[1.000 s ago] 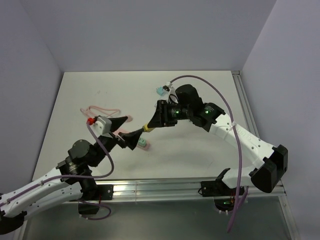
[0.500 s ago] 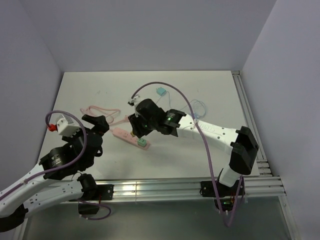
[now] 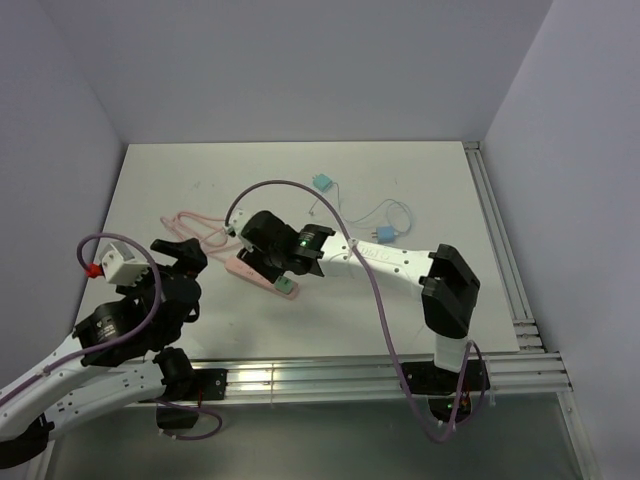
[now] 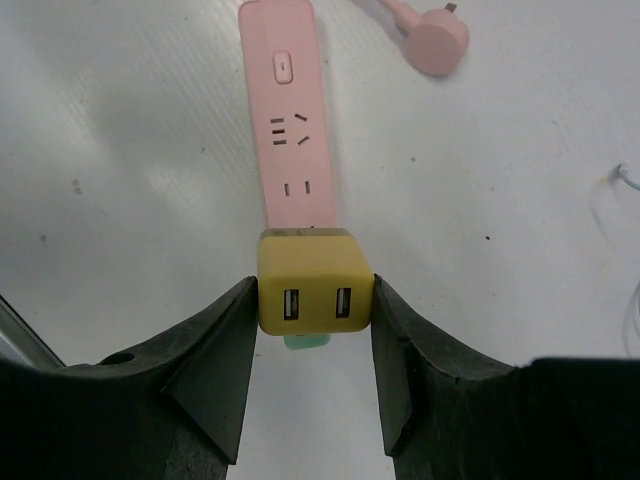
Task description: Insert the plug
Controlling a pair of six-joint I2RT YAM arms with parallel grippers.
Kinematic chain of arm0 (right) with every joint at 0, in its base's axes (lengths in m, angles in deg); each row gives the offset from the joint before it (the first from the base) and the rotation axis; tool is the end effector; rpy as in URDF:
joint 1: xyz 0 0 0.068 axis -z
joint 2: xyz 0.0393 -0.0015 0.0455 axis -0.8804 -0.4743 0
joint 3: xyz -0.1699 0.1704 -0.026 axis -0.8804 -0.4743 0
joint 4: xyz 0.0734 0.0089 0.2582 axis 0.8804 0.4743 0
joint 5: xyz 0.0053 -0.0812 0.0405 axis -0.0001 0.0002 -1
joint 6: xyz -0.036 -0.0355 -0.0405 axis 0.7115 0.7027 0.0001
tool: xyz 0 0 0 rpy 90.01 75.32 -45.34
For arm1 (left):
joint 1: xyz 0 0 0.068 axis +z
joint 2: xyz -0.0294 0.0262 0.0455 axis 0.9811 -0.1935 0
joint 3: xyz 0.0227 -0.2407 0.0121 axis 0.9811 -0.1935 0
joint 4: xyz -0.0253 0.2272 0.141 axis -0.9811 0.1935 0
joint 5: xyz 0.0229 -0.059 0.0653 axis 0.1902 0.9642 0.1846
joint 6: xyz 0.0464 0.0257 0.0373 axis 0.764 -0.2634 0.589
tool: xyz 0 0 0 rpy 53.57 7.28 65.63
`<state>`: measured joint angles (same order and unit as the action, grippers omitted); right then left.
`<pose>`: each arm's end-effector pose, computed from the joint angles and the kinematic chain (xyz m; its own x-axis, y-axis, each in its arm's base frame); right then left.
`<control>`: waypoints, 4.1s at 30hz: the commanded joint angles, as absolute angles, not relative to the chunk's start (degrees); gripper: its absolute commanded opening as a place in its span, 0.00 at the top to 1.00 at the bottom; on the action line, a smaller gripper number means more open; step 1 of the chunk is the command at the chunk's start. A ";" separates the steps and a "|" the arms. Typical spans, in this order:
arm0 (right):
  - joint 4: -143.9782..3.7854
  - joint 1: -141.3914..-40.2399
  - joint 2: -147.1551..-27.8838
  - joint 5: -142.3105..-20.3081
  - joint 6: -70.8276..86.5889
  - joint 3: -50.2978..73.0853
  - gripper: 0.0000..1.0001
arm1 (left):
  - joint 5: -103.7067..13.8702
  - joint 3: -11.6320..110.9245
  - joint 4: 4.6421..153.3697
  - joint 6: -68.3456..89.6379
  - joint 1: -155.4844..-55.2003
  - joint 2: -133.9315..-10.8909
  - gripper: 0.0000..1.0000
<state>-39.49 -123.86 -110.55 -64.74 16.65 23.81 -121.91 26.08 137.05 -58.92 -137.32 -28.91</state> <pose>0.2029 0.3678 0.2353 -0.3145 -0.6681 -0.6743 -0.8358 0.5317 -0.1370 0.1026 -0.0770 0.3077 0.0164 -0.7123 -0.7017 -0.3374 0.6567 -0.6745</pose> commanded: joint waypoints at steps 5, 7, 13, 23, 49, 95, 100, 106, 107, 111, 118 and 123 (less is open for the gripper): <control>-34.14 -124.88 -115.59 -65.32 21.99 31.28 1.00 | -123.58 25.82 135.25 -58.81 -137.47 -27.24 0.02; -33.26 -125.49 -117.08 -64.53 22.34 31.82 1.00 | -123.49 25.64 134.81 -58.11 -137.47 -27.15 0.02; -32.37 -125.59 -119.46 -63.47 23.31 32.70 1.00 | -123.14 25.73 134.37 -57.32 -137.47 -26.28 0.02; -30.70 -125.67 -121.93 -61.28 23.22 34.64 1.00 | -122.70 25.11 132.70 -55.12 -137.47 -24.25 0.03; -28.86 -125.59 -124.83 -62.51 22.34 34.73 1.00 | -122.17 25.29 132.00 -54.15 -137.47 -23.81 0.03; -30.00 -124.88 -126.58 -65.14 18.12 26.55 1.00 | -120.59 25.64 128.92 -50.98 -137.47 -24.60 0.03; -29.12 -124.88 -128.87 -66.11 18.57 26.73 1.00 | -120.51 25.47 128.58 -51.08 -137.47 -24.08 0.03; -32.54 -125.15 -124.30 -67.43 15.31 17.77 1.00 | -120.24 25.38 128.84 -50.99 -137.47 -23.81 0.03; -32.90 -125.15 -124.13 -67.34 15.22 17.07 1.00 | -120.15 25.29 128.66 -50.90 -137.47 -23.72 0.03; -32.72 -125.06 -126.84 -66.90 15.66 18.55 1.00 | -119.63 24.85 126.73 -49.49 -137.47 -23.81 0.04; -33.42 -125.23 -127.82 -66.46 15.57 18.55 1.00 | -119.01 25.73 128.84 -50.81 -137.47 -24.87 0.03; -30.71 -125.06 -129.04 -65.32 16.89 26.27 1.00 | -118.31 25.55 126.82 -49.41 -137.47 -24.43 0.04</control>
